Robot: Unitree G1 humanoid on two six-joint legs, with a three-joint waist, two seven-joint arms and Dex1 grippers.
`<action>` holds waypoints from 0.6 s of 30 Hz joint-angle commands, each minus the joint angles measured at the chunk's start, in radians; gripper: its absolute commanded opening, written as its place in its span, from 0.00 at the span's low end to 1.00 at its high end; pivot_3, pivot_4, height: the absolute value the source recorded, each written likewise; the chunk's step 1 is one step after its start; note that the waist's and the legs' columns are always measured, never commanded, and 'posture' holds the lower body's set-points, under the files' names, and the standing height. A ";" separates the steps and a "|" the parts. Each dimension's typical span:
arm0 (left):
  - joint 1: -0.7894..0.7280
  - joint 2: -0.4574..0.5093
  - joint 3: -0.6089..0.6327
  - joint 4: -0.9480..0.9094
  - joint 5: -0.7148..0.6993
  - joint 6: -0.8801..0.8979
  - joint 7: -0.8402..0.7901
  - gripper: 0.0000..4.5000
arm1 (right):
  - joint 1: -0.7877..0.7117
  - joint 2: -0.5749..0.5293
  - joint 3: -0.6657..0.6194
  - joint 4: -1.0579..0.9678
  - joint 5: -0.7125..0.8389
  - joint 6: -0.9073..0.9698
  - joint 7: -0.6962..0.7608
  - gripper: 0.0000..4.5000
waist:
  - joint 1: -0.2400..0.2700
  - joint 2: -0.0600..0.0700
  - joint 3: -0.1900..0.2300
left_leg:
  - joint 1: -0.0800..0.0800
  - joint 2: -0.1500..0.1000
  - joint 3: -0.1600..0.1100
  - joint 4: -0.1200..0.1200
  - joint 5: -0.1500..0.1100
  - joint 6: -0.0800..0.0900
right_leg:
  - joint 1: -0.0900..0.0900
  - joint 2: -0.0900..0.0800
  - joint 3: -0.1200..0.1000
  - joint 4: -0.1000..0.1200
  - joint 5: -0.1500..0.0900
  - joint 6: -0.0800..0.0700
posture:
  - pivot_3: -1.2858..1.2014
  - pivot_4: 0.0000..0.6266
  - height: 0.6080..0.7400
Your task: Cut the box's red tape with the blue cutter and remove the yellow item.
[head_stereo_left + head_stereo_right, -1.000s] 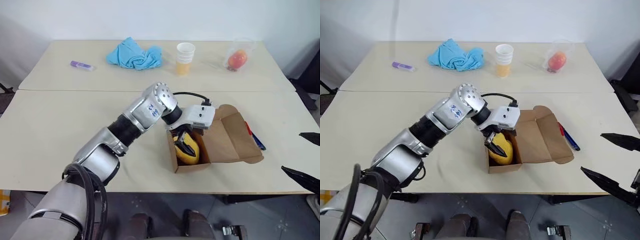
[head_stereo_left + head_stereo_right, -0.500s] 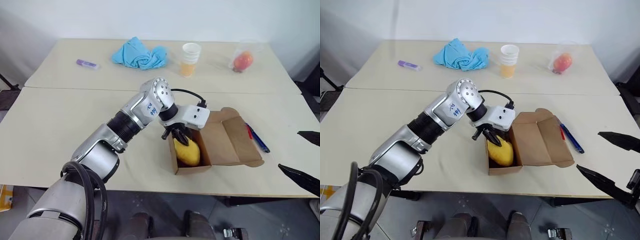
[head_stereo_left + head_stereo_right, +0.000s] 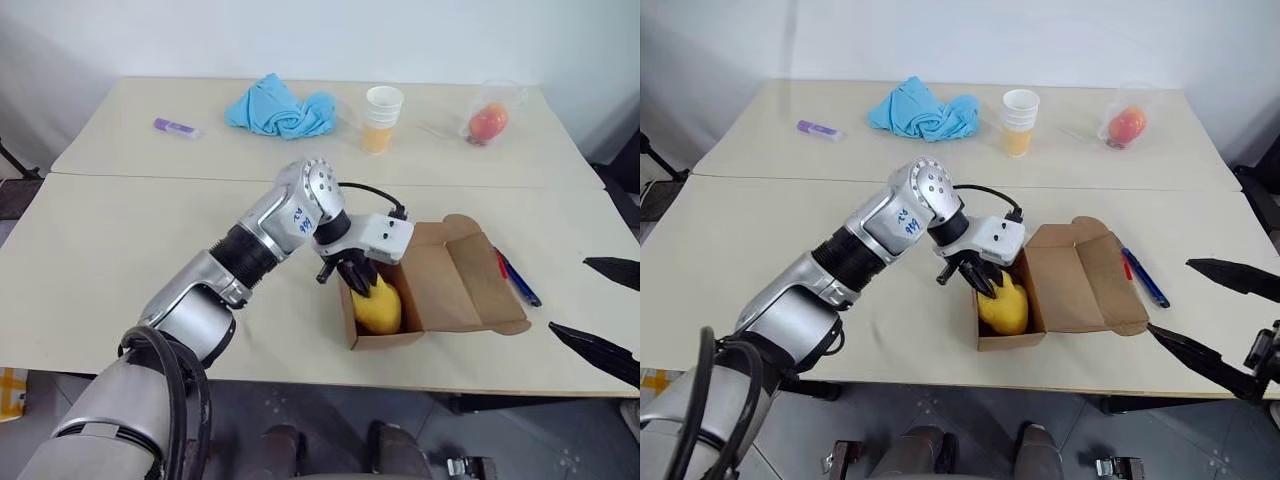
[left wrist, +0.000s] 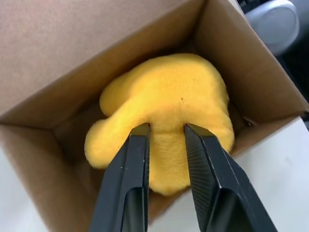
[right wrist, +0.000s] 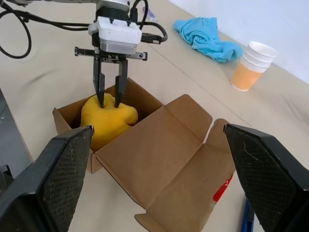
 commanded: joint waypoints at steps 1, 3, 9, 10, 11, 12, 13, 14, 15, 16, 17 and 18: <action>0.000 -0.024 0.016 0.000 0.018 -0.021 0.049 0.50 | -0.003 0.003 -0.004 0.001 -0.008 -0.022 -0.002 1.00 | 0.001 0.000 0.000 | 0.000 0.000 0.000 0.000 0.000 0.000 | 0.000 0.000 0.000 0.000 0.000 0.000 | 0.52 0.24 1.00; -0.002 -0.027 0.017 0.000 0.018 -0.020 0.047 0.64 | -0.004 0.005 -0.002 0.000 -0.007 -0.020 -0.003 1.00 | 0.000 0.000 0.000 | 0.000 0.000 0.000 0.000 0.000 0.000 | 0.000 0.000 0.000 0.000 0.000 0.000 | 0.52 0.24 1.00; 0.000 -0.022 -0.040 -0.014 0.036 0.009 -0.042 0.77 | -0.020 0.001 0.016 0.005 -0.007 -0.020 -0.012 1.00 | -0.001 0.000 0.000 | 0.000 0.000 0.000 0.000 0.000 0.000 | 0.000 0.000 0.000 0.000 0.000 0.000 | 0.52 0.24 1.00; 0.005 -0.025 -0.044 -0.019 0.036 0.015 -0.048 0.77 | -0.023 0.000 0.019 0.005 -0.005 -0.018 -0.014 1.00 | -0.001 0.000 0.000 | 0.000 0.000 0.000 0.000 0.000 0.000 | 0.000 0.000 0.000 0.000 0.000 0.000 | 0.52 0.24 1.00; 0.008 -0.029 -0.049 -0.021 0.037 0.023 -0.052 0.77 | -0.031 0.001 0.023 0.005 0.002 -0.014 -0.023 1.00 | -0.001 0.000 0.000 | 0.000 0.000 0.000 0.000 0.000 0.000 | 0.000 0.000 0.000 0.000 0.000 0.000 | 0.52 0.24 1.00; 0.011 -0.032 -0.055 -0.018 0.039 0.027 -0.057 0.77 | -0.037 0.000 0.026 0.007 0.006 -0.011 -0.028 1.00 | -0.001 0.000 0.000 | 0.000 0.000 0.000 0.000 0.000 0.000 | 0.000 0.000 0.000 0.000 0.000 0.000 | 0.52 0.24 1.00; 0.014 -0.039 -0.059 -0.010 0.037 0.035 -0.061 0.77 | -0.042 -0.001 0.030 0.008 0.006 -0.010 -0.031 1.00 | -0.001 0.000 0.000 | 0.000 0.000 0.000 0.000 0.000 0.000 | 0.000 0.000 0.000 0.000 0.000 0.000 | 0.52 0.24 1.00; 0.018 -0.045 -0.064 0.003 0.038 0.040 -0.063 0.73 | -0.045 -0.002 0.035 0.009 0.003 -0.010 -0.032 1.00 | -0.001 0.000 0.000 | 0.000 0.000 0.000 0.000 0.000 0.000 | 0.000 0.000 0.000 0.000 0.000 0.000 | 0.52 0.24 1.00; 0.021 -0.050 -0.068 0.019 0.043 0.034 -0.060 0.68 | -0.047 -0.002 0.041 0.009 -0.002 -0.013 -0.030 1.00 | 0.000 0.000 0.000 | 0.000 0.000 0.000 0.000 0.000 0.000 | 0.000 0.000 0.000 0.000 0.000 0.000 | 0.52 0.24 1.00; 0.024 -0.058 -0.070 0.036 0.048 0.030 -0.053 0.65 | -0.049 -0.001 0.046 0.010 -0.005 -0.014 -0.030 1.00 | 0.000 0.000 0.000 | 0.000 0.000 0.000 0.000 0.000 0.000 | 0.000 0.000 0.000 0.000 0.000 0.000 | 0.52 0.24 1.00; 0.025 -0.063 -0.070 0.053 0.052 0.023 -0.045 0.59 | -0.051 -0.001 0.051 0.010 -0.007 -0.015 -0.031 1.00 | 0.000 0.000 0.000 | 0.000 0.000 0.000 0.000 0.000 0.000 | 0.000 0.000 0.000 0.000 0.000 0.000 | 0.52 0.24 1.00; 0.023 -0.073 -0.060 0.071 0.054 0.016 -0.025 0.53 | -0.055 -0.002 0.056 0.011 -0.009 -0.018 -0.032 1.00 | -0.001 0.000 0.000 | 0.000 0.000 0.000 0.000 0.000 0.000 | 0.000 0.000 0.000 0.000 0.000 0.000 | 0.52 0.24 1.00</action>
